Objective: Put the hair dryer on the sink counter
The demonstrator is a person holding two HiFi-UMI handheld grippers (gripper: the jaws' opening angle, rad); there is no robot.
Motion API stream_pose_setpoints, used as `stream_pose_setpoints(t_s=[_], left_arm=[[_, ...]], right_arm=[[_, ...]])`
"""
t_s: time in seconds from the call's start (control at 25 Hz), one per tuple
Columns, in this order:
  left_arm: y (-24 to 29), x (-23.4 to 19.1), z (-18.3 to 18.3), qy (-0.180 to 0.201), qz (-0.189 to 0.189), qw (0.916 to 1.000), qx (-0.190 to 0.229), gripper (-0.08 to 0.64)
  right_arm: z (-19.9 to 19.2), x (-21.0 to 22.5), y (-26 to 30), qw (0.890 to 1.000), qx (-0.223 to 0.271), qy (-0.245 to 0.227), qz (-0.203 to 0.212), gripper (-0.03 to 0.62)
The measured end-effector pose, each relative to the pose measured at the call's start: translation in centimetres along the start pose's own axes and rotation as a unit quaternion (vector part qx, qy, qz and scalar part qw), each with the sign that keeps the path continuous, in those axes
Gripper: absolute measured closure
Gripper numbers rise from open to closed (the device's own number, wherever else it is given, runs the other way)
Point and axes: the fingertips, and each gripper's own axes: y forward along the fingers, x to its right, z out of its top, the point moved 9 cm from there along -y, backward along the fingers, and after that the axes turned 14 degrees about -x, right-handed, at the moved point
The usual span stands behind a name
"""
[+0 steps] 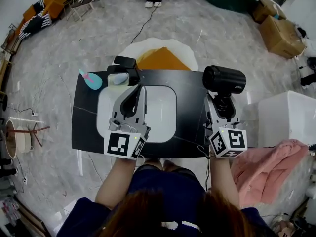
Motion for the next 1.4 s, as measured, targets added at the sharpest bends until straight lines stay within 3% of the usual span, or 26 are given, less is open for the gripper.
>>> stream_pose_setpoints(t_s=[0.44,0.68,1.0,1.2,1.4], left_arm=[[3.7,-0.4,-4.4,-0.023,-0.039,0.9985,-0.032,0.541],[4.7,-0.2,-6.0,-0.013,-0.054,0.9973,-0.048,0.541],[5.7,-0.8,-8.4,-0.007,-0.053,0.9955,-0.078,0.541],[6.0,-0.9,-9.5,-0.011,-0.051,0.9946,-0.09,0.541],[6.2,-0.9,-10.2,-0.013,-0.048,0.9939,-0.099,0.541]], right_arm=[[-9.3,3.7,4.1,0.989,-0.116,0.079,-0.042,0.299],[-15.2,5.2,5.9,0.973,-0.189,0.119,-0.062,0.299],[-20.5,5.8,7.2,0.942,-0.289,0.158,-0.067,0.299],[-22.3,6.1,7.5,0.928,-0.324,0.167,-0.071,0.298],[-23.2,6.2,7.5,0.923,-0.337,0.171,-0.072,0.297]])
